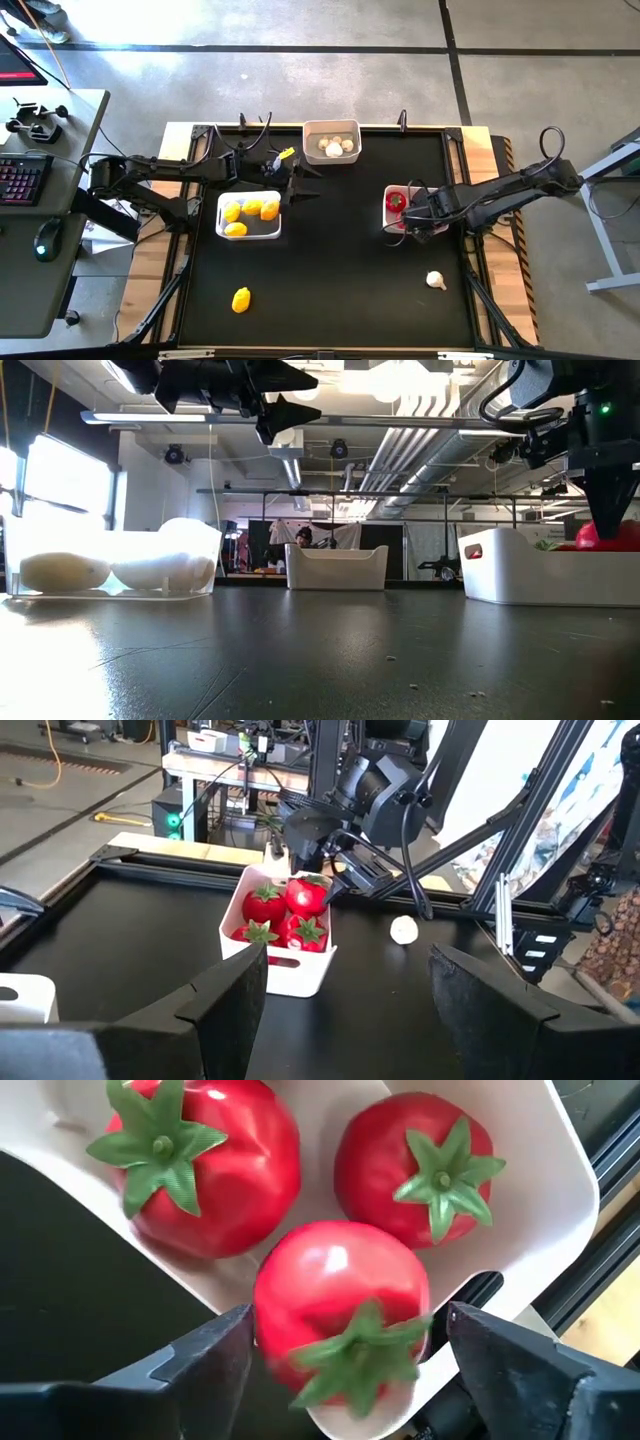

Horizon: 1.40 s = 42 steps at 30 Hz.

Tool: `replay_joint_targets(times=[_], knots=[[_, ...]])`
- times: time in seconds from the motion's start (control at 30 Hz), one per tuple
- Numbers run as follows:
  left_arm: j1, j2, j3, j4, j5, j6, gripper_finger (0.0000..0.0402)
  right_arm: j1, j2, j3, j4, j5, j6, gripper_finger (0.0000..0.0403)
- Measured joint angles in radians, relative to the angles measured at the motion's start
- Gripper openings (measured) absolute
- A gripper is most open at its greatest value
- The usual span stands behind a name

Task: Sort produce into baskets
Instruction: Put the red tomato into the bottom right white bin, then put the white garlic into the top left white bin

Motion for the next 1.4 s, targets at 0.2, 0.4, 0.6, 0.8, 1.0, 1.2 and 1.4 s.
replay_joint_targets(times=[0.2,0.4,0.6,0.8,1.0,1.2,1.4], knots=[[0.0,0.0,0.0,-0.001,0.0,-0.019,0.0259,0.0,0.0,0.0,0.0,-0.039,-0.019,0.0322],[0.0,0.0,0.0,-0.001,0.0,-0.011,0.0259,0.002,0.0,0.04,-0.011,-0.037,-0.026,0.0319],[0.0,0.0,0.0,-0.013,0.001,-0.012,0.0259,0.002,0.0,0.07,-0.031,-0.011,-0.045,0.0238],[0.0,0.0,0.0,-0.028,0.003,0.005,0.0259,0.002,0.0,0.021,-0.035,-0.032,-0.03,0.0053],[0.0,0.0,0.001,-0.027,0.003,0.006,0.0259,0.002,0.0,0.015,-0.024,-0.007,-0.027,0.003],[-0.028,0.0,0.001,-0.033,-0.005,0.044,0.0258,0.105,0.0,0.084,-0.005,0.141,-0.042,0.0004],[-0.128,-0.001,-0.048,-0.01,-0.181,0.152,0.0231,0.305,0.0,0.091,0.2,0.321,0.002,0.0001]])
